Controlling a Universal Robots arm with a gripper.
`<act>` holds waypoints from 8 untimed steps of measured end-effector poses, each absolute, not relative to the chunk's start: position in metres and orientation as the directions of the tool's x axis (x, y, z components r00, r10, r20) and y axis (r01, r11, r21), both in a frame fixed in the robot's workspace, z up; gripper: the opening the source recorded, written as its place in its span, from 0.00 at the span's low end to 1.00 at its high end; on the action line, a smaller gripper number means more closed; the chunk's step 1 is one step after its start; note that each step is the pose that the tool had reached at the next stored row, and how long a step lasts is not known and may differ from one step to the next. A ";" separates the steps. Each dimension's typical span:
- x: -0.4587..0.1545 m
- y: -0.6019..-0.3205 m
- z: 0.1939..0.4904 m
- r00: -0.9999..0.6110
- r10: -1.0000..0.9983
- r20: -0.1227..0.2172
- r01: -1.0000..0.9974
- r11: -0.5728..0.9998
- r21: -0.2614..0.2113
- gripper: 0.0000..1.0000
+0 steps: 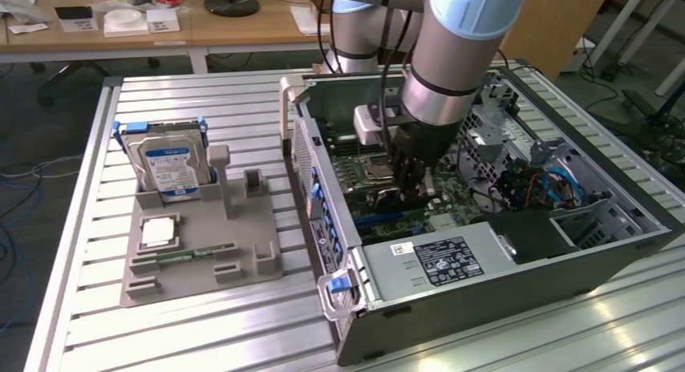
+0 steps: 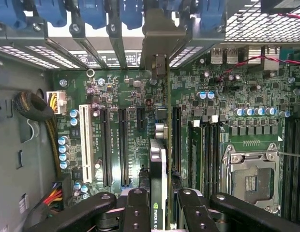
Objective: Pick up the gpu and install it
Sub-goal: 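Insert the gpu into the slot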
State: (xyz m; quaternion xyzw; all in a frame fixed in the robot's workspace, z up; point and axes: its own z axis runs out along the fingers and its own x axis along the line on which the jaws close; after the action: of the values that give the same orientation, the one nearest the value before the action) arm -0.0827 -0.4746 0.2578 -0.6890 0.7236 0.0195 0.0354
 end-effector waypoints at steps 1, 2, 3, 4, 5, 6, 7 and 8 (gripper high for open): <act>-0.083 -0.474 0.258 -0.048 -0.996 -0.078 -0.999 0.050 -0.020 0.27; -0.084 -0.474 0.257 -0.049 -0.996 -0.078 -0.999 0.051 -0.021 0.27; -0.084 -0.474 0.257 -0.049 -0.996 -0.077 -0.998 0.051 -0.021 0.27; -0.085 -0.474 0.256 -0.050 -0.996 -0.077 -0.998 0.052 -0.021 0.27; -0.085 -0.474 0.256 -0.050 -0.996 -0.077 -0.998 0.052 -0.021 0.27; -0.085 -0.474 0.256 -0.050 -0.996 -0.077 -0.998 0.052 -0.020 0.27; -0.085 -0.474 0.256 -0.050 -0.996 -0.077 -0.998 0.052 -0.020 0.27; -0.085 -0.474 0.256 -0.051 -0.996 -0.077 -0.998 0.052 -0.021 0.27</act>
State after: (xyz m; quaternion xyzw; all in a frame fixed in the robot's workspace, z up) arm -0.0849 -0.4739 0.2559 -0.6881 0.7245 0.0191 0.0351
